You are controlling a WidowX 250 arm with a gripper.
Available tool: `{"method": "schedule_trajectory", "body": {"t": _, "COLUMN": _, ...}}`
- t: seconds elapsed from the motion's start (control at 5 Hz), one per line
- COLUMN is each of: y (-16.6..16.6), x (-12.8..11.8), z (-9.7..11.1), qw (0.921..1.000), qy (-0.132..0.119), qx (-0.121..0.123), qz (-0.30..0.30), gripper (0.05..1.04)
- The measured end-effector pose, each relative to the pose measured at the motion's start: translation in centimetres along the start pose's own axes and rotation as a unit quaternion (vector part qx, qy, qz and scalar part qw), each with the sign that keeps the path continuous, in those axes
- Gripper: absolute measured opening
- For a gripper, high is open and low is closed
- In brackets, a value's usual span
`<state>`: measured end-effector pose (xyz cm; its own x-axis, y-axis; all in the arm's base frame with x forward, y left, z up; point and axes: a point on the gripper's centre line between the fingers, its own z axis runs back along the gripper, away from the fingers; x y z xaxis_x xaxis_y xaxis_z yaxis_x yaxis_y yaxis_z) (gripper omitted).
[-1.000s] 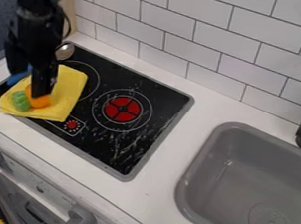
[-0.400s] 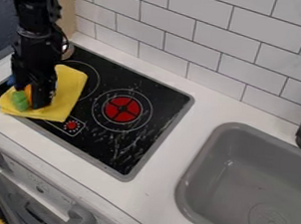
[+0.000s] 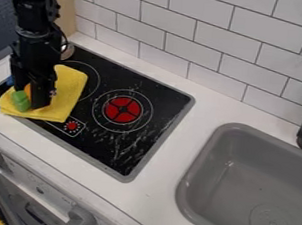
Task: Move the toy to the upper left side of the stove
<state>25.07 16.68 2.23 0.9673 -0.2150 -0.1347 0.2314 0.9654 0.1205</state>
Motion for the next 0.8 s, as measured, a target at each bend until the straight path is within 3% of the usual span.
{"method": "schedule_trajectory", "body": {"t": 0.2, "y": -0.2, "x": 0.0, "z": 2.4, "qw": 0.9997, "qy": -0.02, "qx": 0.006, "qz": 0.015, "gripper": 0.711}}
{"method": "schedule_trajectory", "body": {"t": 0.4, "y": -1.2, "x": 0.7, "z": 3.8, "qw": 0.9996, "qy": -0.023, "qx": 0.004, "qz": 0.012, "gripper": 0.711}}
{"method": "schedule_trajectory", "body": {"t": 0.6, "y": 0.3, "x": 2.7, "z": 5.6, "qw": 0.9977, "qy": -0.064, "qx": 0.021, "qz": 0.014, "gripper": 0.711}}
{"method": "schedule_trajectory", "body": {"t": 0.8, "y": 2.2, "x": 5.1, "z": 5.4, "qw": 0.9971, "qy": -0.065, "qx": 0.032, "qz": 0.022, "gripper": 0.711}}
